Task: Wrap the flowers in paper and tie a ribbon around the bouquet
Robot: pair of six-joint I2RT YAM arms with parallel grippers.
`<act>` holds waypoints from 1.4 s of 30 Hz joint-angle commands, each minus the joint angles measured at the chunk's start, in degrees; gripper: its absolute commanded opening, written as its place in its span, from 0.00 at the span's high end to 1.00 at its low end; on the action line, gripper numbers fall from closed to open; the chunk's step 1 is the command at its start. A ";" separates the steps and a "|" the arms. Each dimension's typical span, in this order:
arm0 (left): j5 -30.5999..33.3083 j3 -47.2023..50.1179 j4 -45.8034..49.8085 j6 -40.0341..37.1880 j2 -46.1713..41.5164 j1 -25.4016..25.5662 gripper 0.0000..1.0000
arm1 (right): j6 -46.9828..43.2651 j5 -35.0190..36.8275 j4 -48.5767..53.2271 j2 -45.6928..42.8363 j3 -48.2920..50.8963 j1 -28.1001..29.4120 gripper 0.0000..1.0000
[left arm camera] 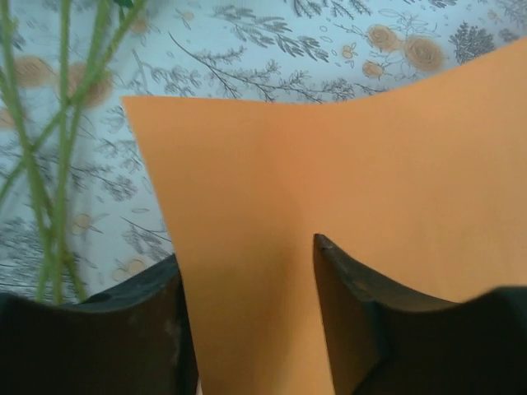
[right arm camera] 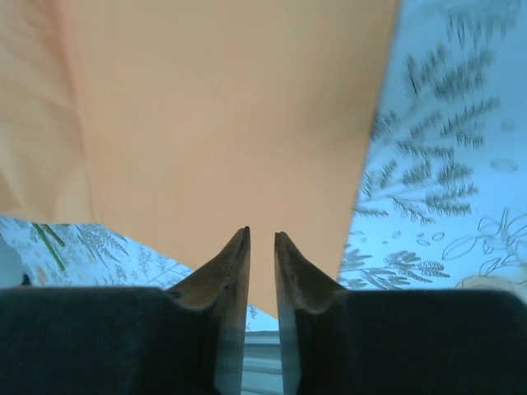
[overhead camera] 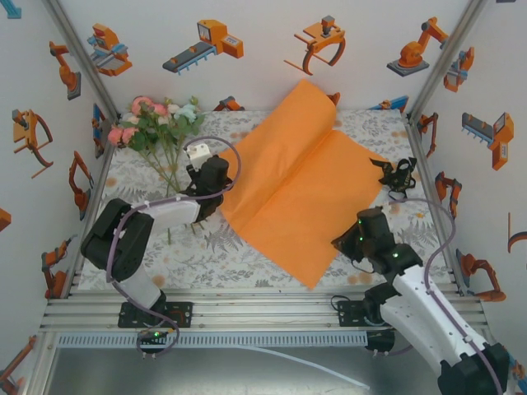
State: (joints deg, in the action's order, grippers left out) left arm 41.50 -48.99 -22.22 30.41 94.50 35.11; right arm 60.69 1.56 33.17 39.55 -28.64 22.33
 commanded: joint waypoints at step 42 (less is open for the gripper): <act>-26.71 -13.88 15.51 -1.91 14.45 -0.49 0.42 | -19.56 -1.11 -10.39 31.69 -5.25 -12.81 0.80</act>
State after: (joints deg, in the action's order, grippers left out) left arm 18.79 -61.89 -5.43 30.89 107.83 34.76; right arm 40.14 -4.21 20.14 73.41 -33.12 9.56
